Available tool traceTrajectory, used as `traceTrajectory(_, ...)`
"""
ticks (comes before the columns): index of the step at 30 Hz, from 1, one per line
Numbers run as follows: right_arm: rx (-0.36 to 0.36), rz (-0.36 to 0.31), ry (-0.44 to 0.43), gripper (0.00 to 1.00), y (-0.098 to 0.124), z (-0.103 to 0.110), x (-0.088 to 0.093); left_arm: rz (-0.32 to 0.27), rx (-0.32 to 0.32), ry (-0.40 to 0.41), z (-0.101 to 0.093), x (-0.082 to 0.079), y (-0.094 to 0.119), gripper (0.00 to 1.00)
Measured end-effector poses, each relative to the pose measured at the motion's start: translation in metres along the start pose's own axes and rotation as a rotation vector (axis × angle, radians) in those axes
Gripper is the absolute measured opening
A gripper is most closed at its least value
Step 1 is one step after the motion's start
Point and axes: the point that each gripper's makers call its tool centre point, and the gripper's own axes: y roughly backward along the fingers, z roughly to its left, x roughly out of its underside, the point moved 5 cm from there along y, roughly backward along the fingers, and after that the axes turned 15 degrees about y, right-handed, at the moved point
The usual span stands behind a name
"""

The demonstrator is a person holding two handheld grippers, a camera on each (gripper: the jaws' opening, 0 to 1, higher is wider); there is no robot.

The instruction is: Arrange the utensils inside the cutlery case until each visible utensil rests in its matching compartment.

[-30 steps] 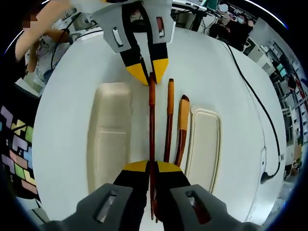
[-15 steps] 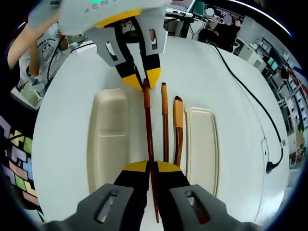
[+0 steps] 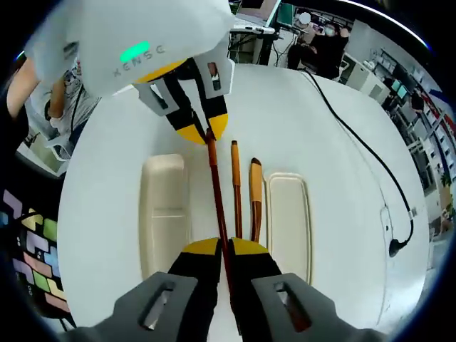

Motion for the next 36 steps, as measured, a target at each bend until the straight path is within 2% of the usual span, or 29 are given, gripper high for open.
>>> traceTrajectory(3,0.011,0.017,0.021,0.02,0.008,0.002,0.000,-0.018,0.001,-0.010,-0.004,-0.003,0.011,0.06)
traceTrajectory(8,0.022,0.000,0.018,0.02,0.018,0.004,0.001,-0.025,0.000,-0.025,-0.008,-0.007,0.023,0.06)
traceTrajectory(13,0.028,0.016,0.005,0.02,0.030,0.009,0.007,-0.039,0.014,-0.047,-0.016,-0.017,0.032,0.06)
traceTrajectory(19,0.034,0.004,-0.014,0.02,0.040,0.023,0.015,-0.054,0.019,-0.104,-0.031,-0.023,0.034,0.06)
traceTrajectory(23,0.023,-0.032,-0.017,0.02,0.047,0.035,0.019,-0.064,0.049,-0.108,-0.042,-0.024,0.034,0.06)
traceTrajectory(28,0.041,-0.026,-0.027,0.03,0.051,0.044,0.025,-0.075,0.043,-0.118,-0.053,-0.030,0.031,0.06)
traceTrajectory(31,0.044,-0.046,-0.035,0.03,0.051,0.050,0.027,-0.082,0.029,-0.129,-0.057,-0.029,0.030,0.06)
traceTrajectory(36,0.027,-0.071,-0.045,0.03,0.044,0.060,0.030,-0.081,0.056,-0.131,-0.066,-0.024,0.026,0.06)
